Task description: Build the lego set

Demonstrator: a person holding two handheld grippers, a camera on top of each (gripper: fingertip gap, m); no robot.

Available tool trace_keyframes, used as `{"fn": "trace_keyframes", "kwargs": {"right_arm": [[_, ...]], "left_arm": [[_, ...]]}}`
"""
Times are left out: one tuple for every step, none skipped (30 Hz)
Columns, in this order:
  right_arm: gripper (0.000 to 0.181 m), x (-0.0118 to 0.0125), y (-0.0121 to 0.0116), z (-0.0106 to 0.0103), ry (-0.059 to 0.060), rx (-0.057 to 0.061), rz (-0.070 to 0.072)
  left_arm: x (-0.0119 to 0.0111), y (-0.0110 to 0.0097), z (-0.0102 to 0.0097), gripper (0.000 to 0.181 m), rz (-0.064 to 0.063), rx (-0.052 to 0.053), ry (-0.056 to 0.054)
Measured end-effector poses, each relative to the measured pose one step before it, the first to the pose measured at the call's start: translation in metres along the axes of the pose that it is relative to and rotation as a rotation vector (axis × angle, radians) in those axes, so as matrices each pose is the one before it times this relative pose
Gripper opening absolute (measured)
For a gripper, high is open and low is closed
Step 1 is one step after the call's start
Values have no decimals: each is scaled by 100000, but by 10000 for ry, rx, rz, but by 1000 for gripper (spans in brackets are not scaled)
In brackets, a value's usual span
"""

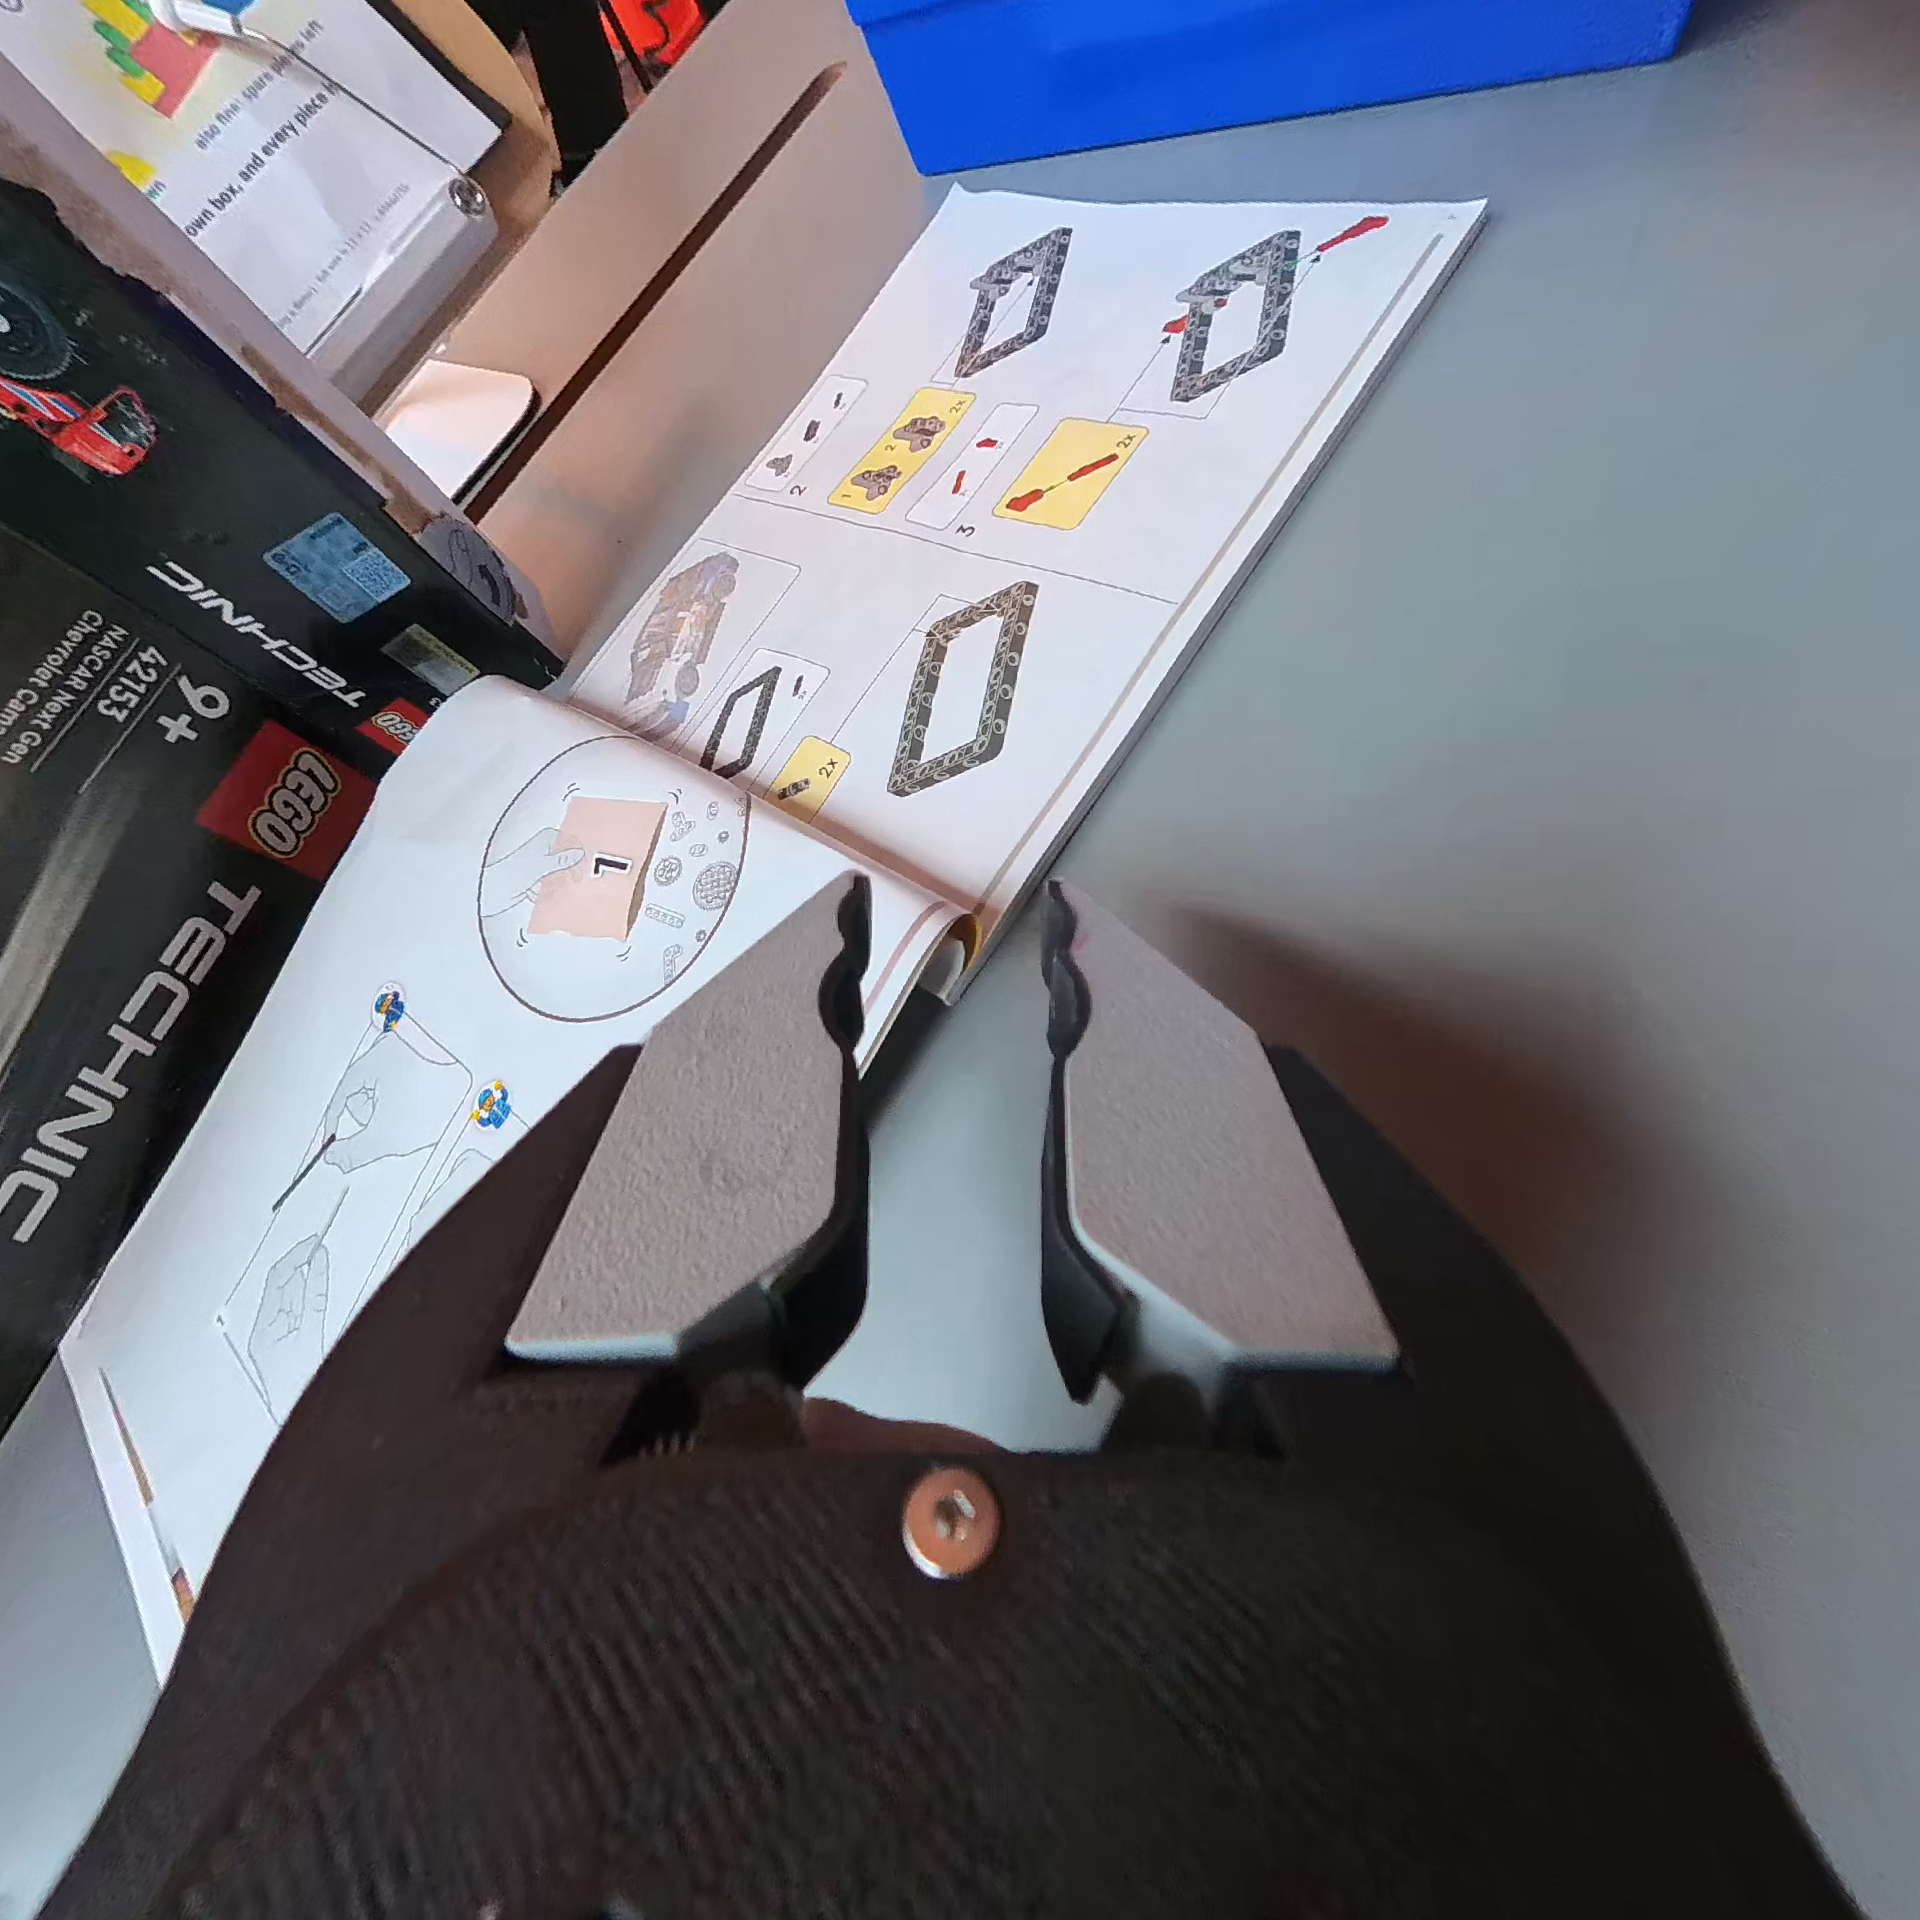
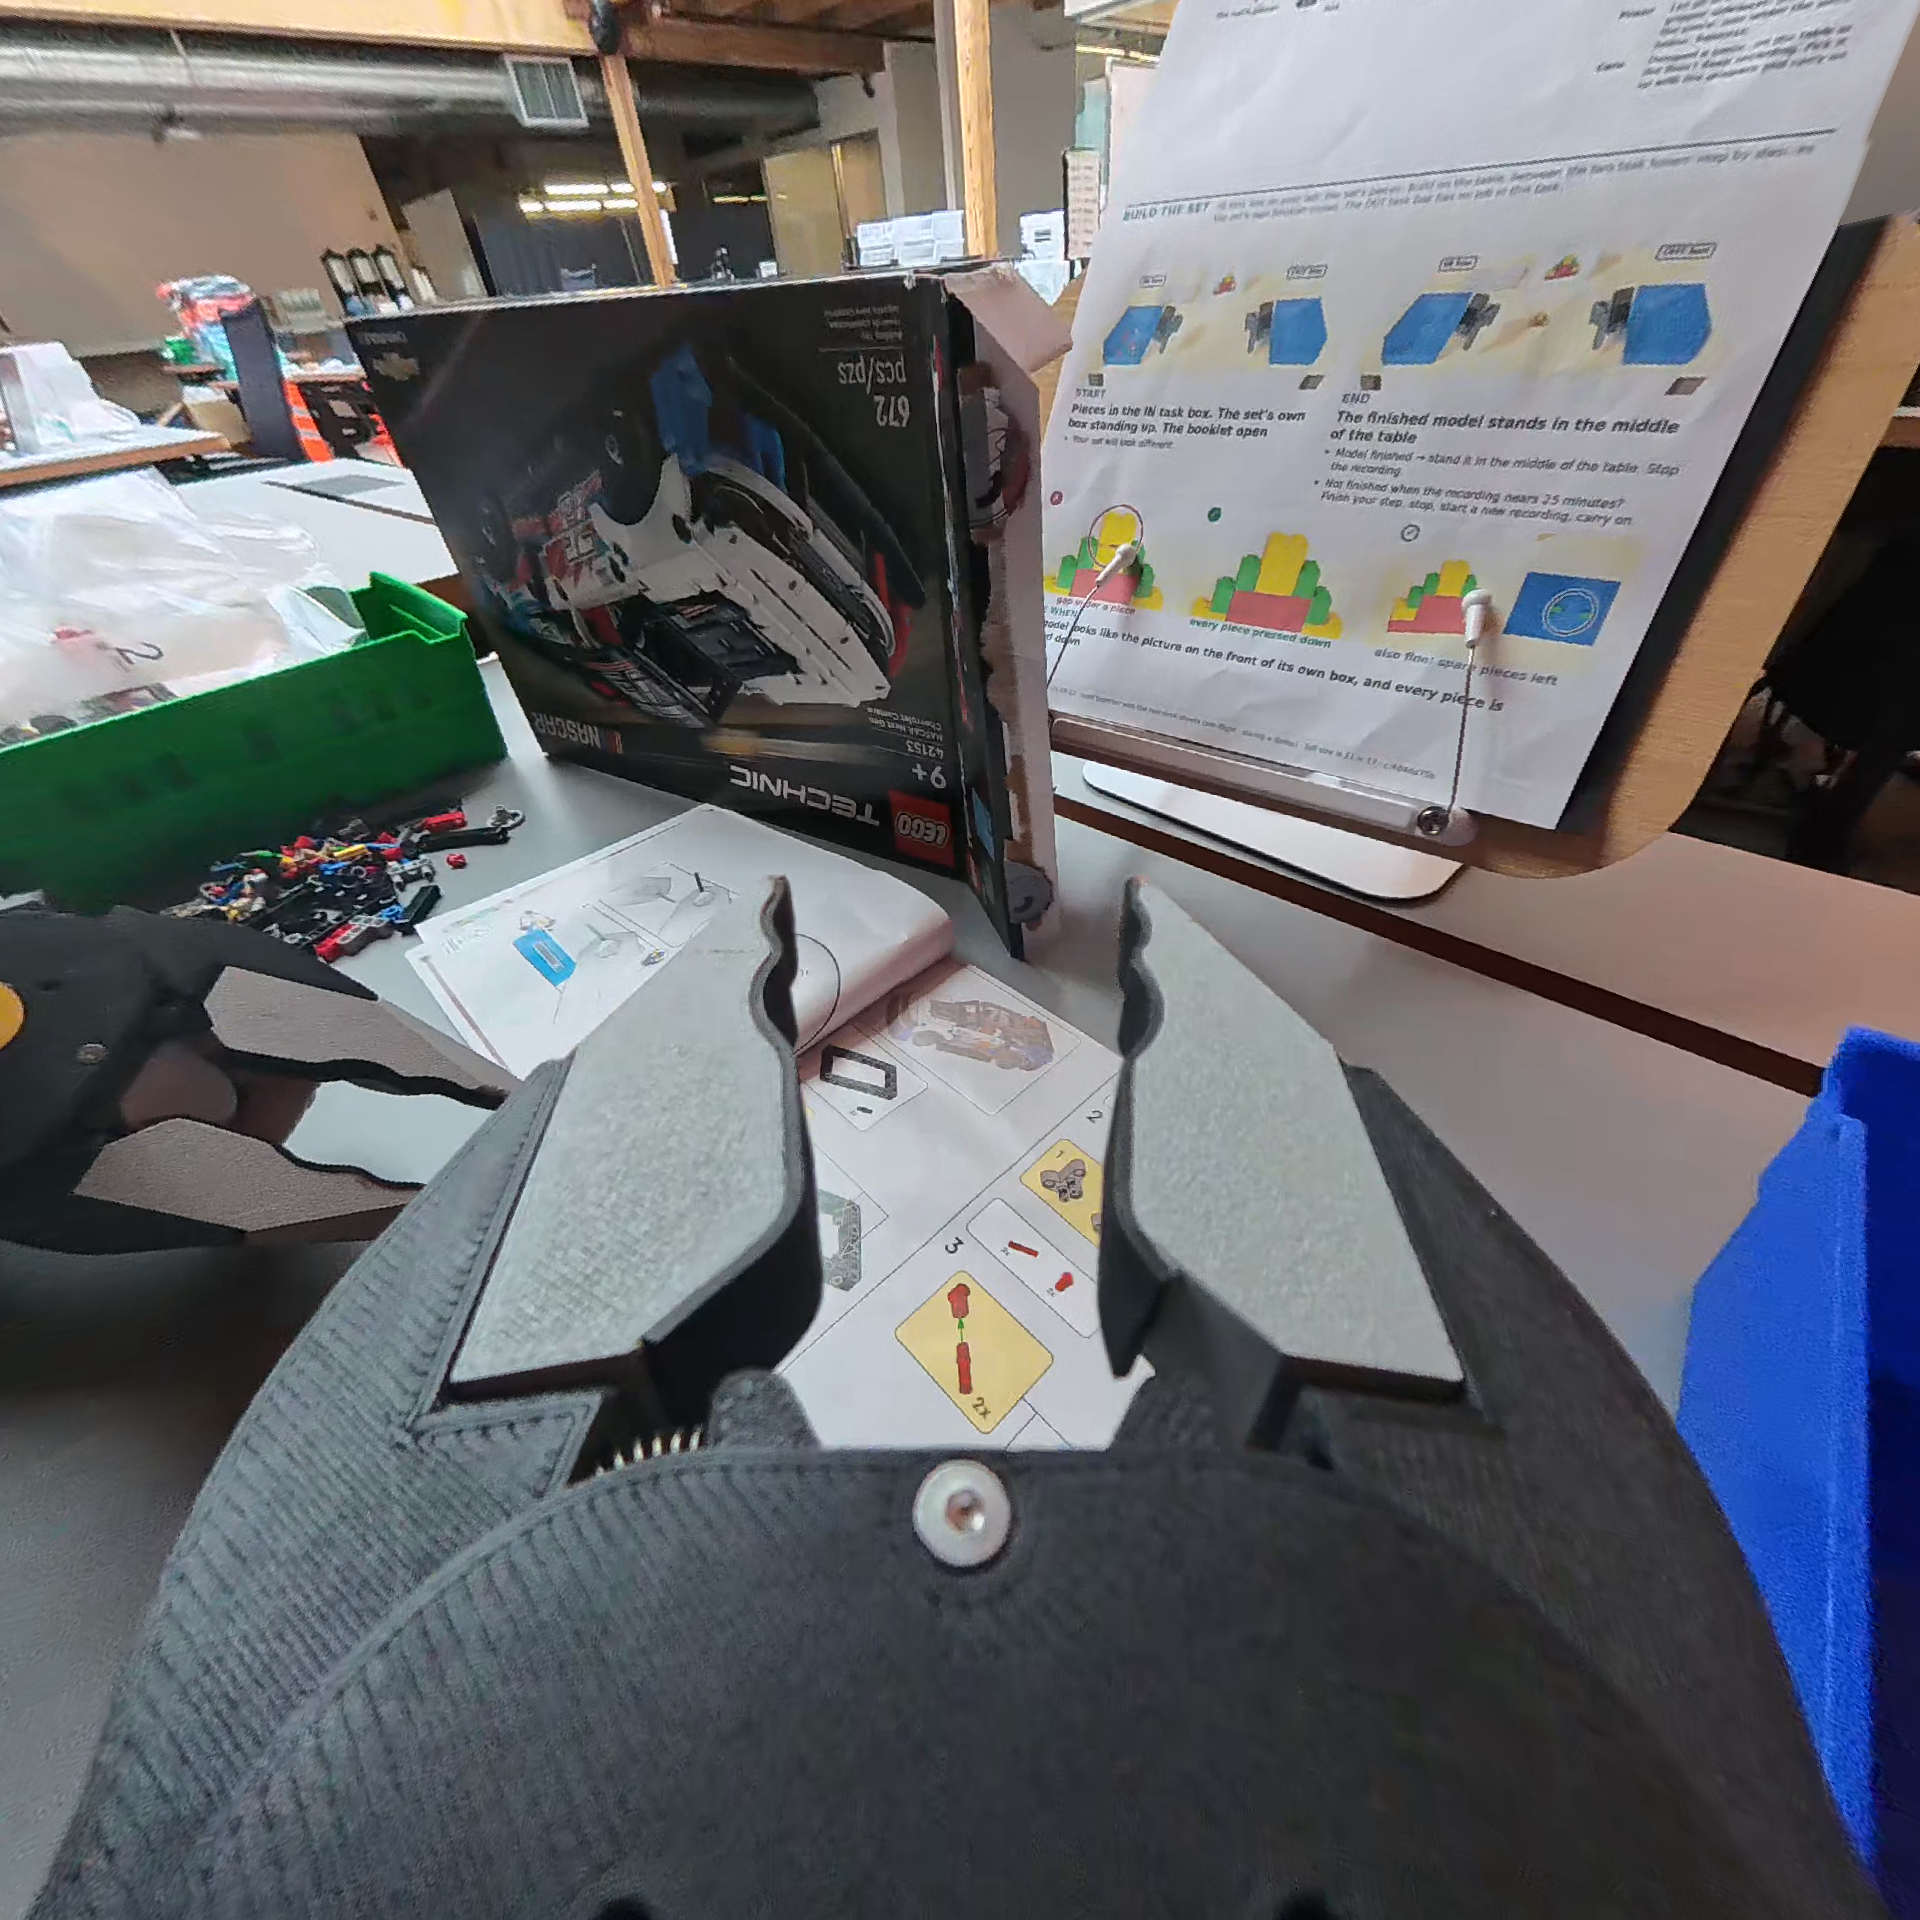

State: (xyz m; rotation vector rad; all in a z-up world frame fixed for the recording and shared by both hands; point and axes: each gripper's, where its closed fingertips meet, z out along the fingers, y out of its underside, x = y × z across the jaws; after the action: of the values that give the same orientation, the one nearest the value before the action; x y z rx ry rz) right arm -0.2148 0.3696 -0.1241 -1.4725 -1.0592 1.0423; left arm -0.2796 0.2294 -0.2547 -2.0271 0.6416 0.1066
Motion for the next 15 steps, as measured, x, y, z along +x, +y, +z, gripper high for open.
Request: {"fn": "trace_keyframes", "kwargs": {"right_arm": [[60,30,-28,-21,14,22,12],[60,5,17,8,-10,7,36],[60,-12,55,39,-27,-11,27],[60,9,75,52,-10,-18,13],[60,29,118,66,5,-28,-2],[60,53,138,85,18,-46,-8],[60,59,135,68,19,-43,-6],[60,44,103,69,11,-26,-1],[60,16,95,64,-8,-20,6],[60,-8,89,70,-24,-23,4],[60,6,86,59,-9,-19,-11],[60,37,111,76,15,-24,-26],[60,34,152,108,11,-52,-31],[60,39,208,129,-1,-76,-42],[60,62,217,135,17,-67,-64]], "left_arm": [[-8,36,25,31,5,-6,-10],[22,33,23,31,9,-16,13],[21,20,20,31,3,-16,5],[52,-7,4,31,12,3,19],[52,-27,4,31,17,5,13],[44,-14,-8,31,21,-2,5],[66,0,9,31,20,-7,13],[120,-13,16,31,27,0,31],[113,16,33,31,28,-15,28],[101,34,32,31,40,-30,12],[94,33,32,31,48,-30,11],[84,44,34,31,49,-34,19],[54,13,18,31,47,-17,-5],[67,-49,-7,31,45,13,5],[156,-98,-22,31,48,34,48]]}}
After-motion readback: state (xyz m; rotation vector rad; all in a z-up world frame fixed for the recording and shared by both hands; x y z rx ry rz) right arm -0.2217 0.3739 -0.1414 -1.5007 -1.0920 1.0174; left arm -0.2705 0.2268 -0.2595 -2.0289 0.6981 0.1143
